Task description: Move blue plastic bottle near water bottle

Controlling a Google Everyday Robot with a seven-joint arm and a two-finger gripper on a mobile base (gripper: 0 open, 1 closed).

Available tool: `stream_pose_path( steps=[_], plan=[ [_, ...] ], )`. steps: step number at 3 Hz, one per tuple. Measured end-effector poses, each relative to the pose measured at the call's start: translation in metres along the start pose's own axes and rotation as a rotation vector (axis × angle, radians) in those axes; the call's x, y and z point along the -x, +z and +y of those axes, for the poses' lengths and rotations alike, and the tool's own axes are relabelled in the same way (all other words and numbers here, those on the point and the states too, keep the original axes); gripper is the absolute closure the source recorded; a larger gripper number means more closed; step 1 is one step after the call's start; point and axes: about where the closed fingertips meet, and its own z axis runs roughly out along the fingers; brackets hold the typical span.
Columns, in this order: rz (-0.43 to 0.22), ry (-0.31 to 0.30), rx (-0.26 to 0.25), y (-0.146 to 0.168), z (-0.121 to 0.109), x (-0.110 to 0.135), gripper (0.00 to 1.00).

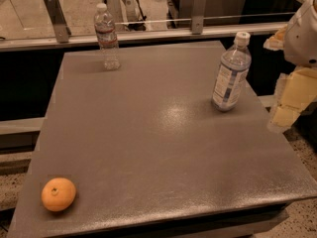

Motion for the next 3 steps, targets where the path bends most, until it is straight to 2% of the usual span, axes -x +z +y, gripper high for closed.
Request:
stream_pose_path(
  steps=[1,2,3],
  plan=[
    [-0.002,0.000,-0.002,0.000,0.000,0.000,0.00],
    [-0.049,0.031,-0.019,0.007,-0.019,-0.013,0.00],
    [-0.116,0.068,-0.036,0.020,-0.047,-0.027,0.00]
  ],
)
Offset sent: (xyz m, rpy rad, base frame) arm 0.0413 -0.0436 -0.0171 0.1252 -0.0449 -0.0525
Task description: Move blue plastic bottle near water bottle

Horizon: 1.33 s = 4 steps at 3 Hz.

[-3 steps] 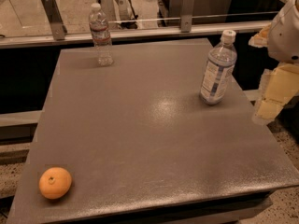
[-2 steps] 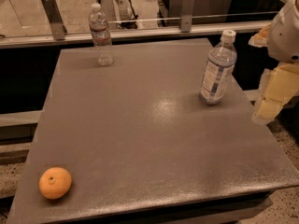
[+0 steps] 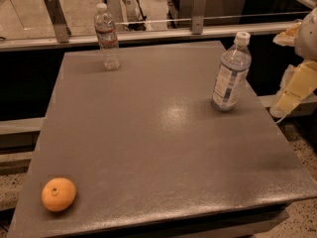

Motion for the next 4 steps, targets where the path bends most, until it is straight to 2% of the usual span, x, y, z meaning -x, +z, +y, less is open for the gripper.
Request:
stream_pose_path(
  steps=[1,2,4],
  plan=[
    [-0.124,0.032,-0.005,0.018,-0.027,-0.001,0.00],
    [-0.264,0.059,-0.004,0.037,-0.041,0.007,0.00],
    [-0.551,0.165,0.006,0.071,-0.063,0.022,0.00]
  ],
)
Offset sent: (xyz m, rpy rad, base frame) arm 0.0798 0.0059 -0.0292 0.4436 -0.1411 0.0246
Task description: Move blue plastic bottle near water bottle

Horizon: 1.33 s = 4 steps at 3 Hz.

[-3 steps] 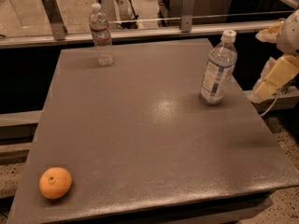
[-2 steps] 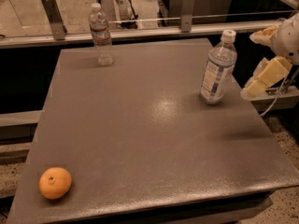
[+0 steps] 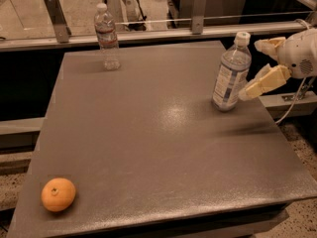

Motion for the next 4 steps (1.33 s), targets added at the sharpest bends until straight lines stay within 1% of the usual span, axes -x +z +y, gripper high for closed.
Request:
stream_pose_path(
  steps=[1,2,3,4],
  plan=[
    [-0.099,0.062,0.009,0.018,-0.006,0.005,0.00],
    [-0.155,0.123,0.027,0.031,-0.007,0.013,0.15],
    [-0.179,0.168,0.039,0.034,-0.007,0.015,0.39],
    [-0.186,0.165,0.022,0.023,-0.007,0.021,0.62]
  ],
)
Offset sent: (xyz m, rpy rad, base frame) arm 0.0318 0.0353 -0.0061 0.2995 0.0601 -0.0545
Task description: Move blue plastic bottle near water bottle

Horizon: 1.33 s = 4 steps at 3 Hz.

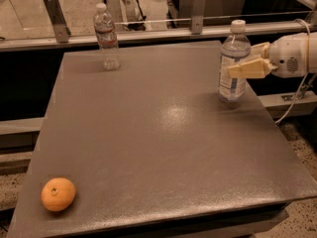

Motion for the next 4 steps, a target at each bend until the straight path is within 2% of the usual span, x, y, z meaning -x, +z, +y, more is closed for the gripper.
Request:
stream_pose_path(
  steps=[1,2,3,4],
  plan=[
    [-0.005,-0.078,-0.073,-0.031,-0.006,0.028,0.86],
    [-0.006,-0.078,-0.067,-0.028,-0.005,0.029,1.00],
    [-0.006,-0.078,-0.067,-0.028,-0.005,0.029,1.00],
    [-0.035,-0.104,-0.049,-0.004,-0.005,0.044,1.00]
  ],
)
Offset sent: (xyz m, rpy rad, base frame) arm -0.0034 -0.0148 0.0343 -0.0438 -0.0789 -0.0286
